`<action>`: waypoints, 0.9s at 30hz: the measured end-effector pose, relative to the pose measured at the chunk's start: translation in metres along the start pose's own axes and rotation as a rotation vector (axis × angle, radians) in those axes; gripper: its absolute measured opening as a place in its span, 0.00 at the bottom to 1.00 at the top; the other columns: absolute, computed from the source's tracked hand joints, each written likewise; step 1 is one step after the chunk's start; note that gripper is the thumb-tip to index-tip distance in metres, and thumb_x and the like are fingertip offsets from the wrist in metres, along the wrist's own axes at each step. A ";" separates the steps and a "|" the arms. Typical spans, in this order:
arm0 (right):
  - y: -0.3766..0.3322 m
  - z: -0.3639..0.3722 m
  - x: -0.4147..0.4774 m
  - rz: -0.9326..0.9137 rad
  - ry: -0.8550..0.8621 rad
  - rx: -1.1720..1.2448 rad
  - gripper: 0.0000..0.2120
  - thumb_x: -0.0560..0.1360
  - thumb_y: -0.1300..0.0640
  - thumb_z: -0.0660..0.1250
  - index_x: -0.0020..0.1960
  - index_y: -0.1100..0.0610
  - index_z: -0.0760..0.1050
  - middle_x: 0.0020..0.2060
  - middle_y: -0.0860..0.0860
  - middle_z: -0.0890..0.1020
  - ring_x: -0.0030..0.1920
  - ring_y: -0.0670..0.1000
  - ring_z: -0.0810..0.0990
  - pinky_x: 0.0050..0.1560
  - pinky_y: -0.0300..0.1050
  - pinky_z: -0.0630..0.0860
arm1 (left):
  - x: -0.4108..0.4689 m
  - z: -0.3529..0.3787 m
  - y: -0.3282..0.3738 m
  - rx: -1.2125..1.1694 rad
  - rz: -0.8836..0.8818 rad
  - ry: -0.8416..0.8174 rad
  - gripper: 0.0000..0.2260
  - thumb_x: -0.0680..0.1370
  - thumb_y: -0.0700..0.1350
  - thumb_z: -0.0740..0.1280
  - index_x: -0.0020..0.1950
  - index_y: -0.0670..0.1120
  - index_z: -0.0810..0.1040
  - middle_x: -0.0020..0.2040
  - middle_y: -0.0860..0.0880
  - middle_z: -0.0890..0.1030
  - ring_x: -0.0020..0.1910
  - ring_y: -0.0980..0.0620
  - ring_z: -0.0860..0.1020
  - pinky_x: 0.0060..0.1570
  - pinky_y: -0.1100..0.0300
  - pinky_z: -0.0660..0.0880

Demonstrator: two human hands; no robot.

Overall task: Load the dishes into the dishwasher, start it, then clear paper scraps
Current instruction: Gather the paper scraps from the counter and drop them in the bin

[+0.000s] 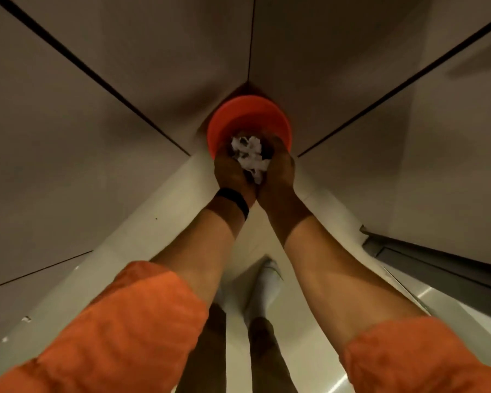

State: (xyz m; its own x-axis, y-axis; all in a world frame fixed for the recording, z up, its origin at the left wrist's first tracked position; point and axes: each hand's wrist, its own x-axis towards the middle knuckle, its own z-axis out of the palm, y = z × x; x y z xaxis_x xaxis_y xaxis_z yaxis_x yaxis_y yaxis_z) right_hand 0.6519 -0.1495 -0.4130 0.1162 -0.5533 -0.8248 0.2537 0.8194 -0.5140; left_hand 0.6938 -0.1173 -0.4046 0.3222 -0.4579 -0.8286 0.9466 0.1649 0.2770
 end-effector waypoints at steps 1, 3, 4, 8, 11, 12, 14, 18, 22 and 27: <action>0.002 0.002 0.004 0.011 0.009 0.022 0.17 0.75 0.53 0.73 0.61 0.61 0.82 0.53 0.59 0.86 0.56 0.63 0.85 0.60 0.64 0.80 | 0.005 -0.001 0.001 0.008 -0.005 0.003 0.21 0.83 0.55 0.58 0.65 0.42 0.78 0.56 0.41 0.83 0.57 0.41 0.81 0.62 0.49 0.78; 0.004 0.006 0.011 0.030 0.014 0.070 0.20 0.73 0.53 0.74 0.62 0.61 0.82 0.54 0.60 0.86 0.56 0.63 0.85 0.61 0.65 0.80 | 0.014 0.000 0.001 -0.007 -0.023 -0.001 0.25 0.82 0.57 0.59 0.70 0.41 0.76 0.64 0.40 0.81 0.64 0.39 0.79 0.69 0.46 0.74; 0.004 0.008 0.013 0.043 0.009 0.084 0.20 0.74 0.52 0.73 0.63 0.61 0.81 0.55 0.60 0.86 0.56 0.63 0.85 0.62 0.64 0.79 | 0.016 0.000 0.002 -0.009 -0.024 -0.009 0.26 0.82 0.57 0.59 0.72 0.41 0.75 0.66 0.40 0.79 0.66 0.38 0.77 0.70 0.44 0.72; 0.004 0.010 0.011 0.094 0.004 0.128 0.21 0.81 0.46 0.66 0.67 0.58 0.77 0.58 0.60 0.84 0.58 0.62 0.84 0.64 0.62 0.78 | 0.014 0.004 0.007 0.024 0.004 -0.010 0.26 0.84 0.58 0.55 0.73 0.41 0.74 0.68 0.37 0.78 0.68 0.36 0.76 0.70 0.41 0.72; 0.001 0.014 0.009 0.103 0.029 0.134 0.21 0.81 0.44 0.65 0.67 0.57 0.76 0.58 0.59 0.84 0.58 0.61 0.83 0.65 0.61 0.78 | 0.009 0.008 0.011 0.084 0.027 0.001 0.25 0.85 0.56 0.53 0.71 0.41 0.75 0.68 0.37 0.78 0.65 0.37 0.77 0.64 0.45 0.76; -0.001 0.015 0.008 0.110 0.044 0.141 0.21 0.82 0.44 0.65 0.67 0.57 0.76 0.58 0.58 0.84 0.58 0.60 0.83 0.65 0.60 0.78 | 0.008 0.010 0.013 0.100 0.033 -0.006 0.25 0.85 0.55 0.54 0.72 0.41 0.75 0.68 0.37 0.78 0.64 0.37 0.78 0.62 0.45 0.77; -0.004 0.018 0.006 0.105 0.046 0.159 0.21 0.82 0.46 0.64 0.69 0.57 0.74 0.61 0.59 0.83 0.60 0.60 0.82 0.67 0.59 0.77 | 0.006 0.012 0.017 0.140 0.043 0.001 0.24 0.85 0.54 0.54 0.73 0.41 0.74 0.65 0.38 0.80 0.58 0.39 0.80 0.57 0.48 0.78; -0.008 0.020 0.001 0.095 0.024 0.196 0.22 0.84 0.48 0.61 0.73 0.59 0.71 0.66 0.59 0.79 0.66 0.61 0.78 0.71 0.59 0.72 | 0.005 0.014 0.020 0.198 0.074 -0.004 0.23 0.86 0.51 0.52 0.75 0.41 0.70 0.69 0.38 0.77 0.64 0.38 0.77 0.63 0.46 0.76; -0.010 0.020 -0.008 0.073 0.018 0.150 0.22 0.84 0.48 0.61 0.72 0.60 0.72 0.65 0.60 0.79 0.64 0.61 0.79 0.70 0.59 0.74 | -0.004 0.018 0.022 0.195 0.067 0.019 0.22 0.86 0.53 0.53 0.75 0.42 0.70 0.66 0.40 0.78 0.64 0.39 0.77 0.60 0.49 0.76; -0.035 0.027 -0.050 0.038 -0.023 0.132 0.20 0.83 0.50 0.64 0.72 0.58 0.73 0.63 0.56 0.81 0.64 0.58 0.79 0.70 0.56 0.74 | -0.046 0.036 0.032 0.206 0.066 0.013 0.21 0.85 0.55 0.58 0.71 0.44 0.74 0.66 0.43 0.79 0.64 0.42 0.78 0.69 0.45 0.73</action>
State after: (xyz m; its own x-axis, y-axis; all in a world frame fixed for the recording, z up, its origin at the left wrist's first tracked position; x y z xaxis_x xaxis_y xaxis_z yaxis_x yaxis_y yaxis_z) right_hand 0.6633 -0.1548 -0.3476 0.1497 -0.5267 -0.8367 0.3722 0.8140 -0.4458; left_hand 0.7099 -0.1225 -0.3404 0.3844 -0.4410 -0.8110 0.9059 0.0111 0.4233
